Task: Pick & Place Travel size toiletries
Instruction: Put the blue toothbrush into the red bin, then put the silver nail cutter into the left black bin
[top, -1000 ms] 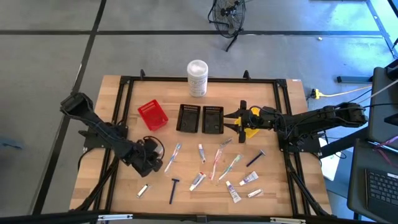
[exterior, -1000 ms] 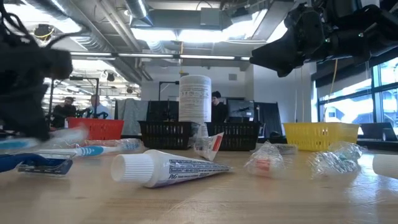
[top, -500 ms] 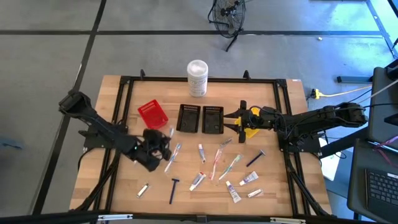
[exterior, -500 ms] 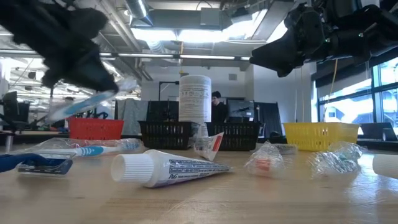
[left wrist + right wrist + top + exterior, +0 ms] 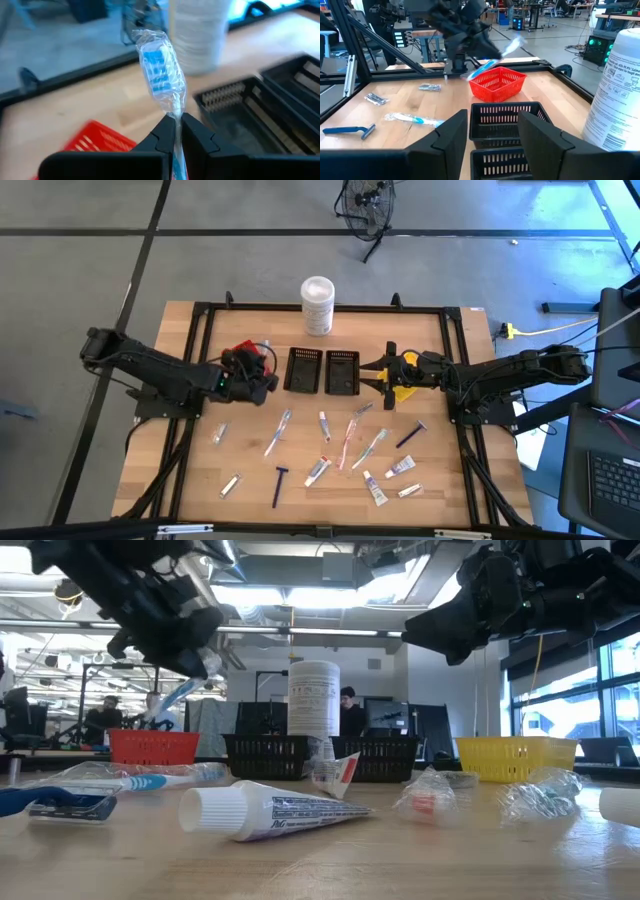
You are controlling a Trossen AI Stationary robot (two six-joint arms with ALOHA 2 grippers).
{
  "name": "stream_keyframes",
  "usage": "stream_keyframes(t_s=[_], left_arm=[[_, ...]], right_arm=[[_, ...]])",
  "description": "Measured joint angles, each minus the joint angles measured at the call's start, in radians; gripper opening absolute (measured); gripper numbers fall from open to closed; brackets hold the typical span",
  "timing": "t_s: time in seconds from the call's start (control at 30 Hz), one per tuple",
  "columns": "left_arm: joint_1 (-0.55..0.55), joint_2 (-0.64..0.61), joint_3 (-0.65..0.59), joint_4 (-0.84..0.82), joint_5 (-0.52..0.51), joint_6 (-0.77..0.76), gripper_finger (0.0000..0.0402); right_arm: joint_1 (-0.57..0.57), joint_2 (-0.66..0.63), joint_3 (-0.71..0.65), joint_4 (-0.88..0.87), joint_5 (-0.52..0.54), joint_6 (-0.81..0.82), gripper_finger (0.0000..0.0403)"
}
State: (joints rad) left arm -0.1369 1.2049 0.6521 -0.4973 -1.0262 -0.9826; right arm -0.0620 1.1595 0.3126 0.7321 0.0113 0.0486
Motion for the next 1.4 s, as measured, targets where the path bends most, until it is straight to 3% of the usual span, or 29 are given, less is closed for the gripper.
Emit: stream_keyframes(t_s=[0.27,0.53,0.73,1.0,1.4], left_arm=[[0.146,0.004,0.000,-0.024,-0.031,0.027,0.0017],[0.249,0.005,-0.085,-0.039,0.064,-0.108,0.0017],[0.274,0.005,-0.163,-0.029,0.083,-0.210,0.0017],[0.294,0.005,-0.224,0.016,0.172,-0.226,0.0040],[0.298,0.005,-0.225,0.134,0.213,-0.072,0.0099]], right_arm=[[0.000,0.000,0.000,-0.002,0.000,0.034,0.0175],[0.000,0.000,0.000,-0.040,0.000,0.048,0.0175],[0.001,0.000,0.000,-0.053,0.000,0.048,0.0175],[0.001,0.000,0.000,-0.053,0.000,0.048,0.0175],[0.001,0.000,0.000,-0.055,0.000,0.048,0.0175]])
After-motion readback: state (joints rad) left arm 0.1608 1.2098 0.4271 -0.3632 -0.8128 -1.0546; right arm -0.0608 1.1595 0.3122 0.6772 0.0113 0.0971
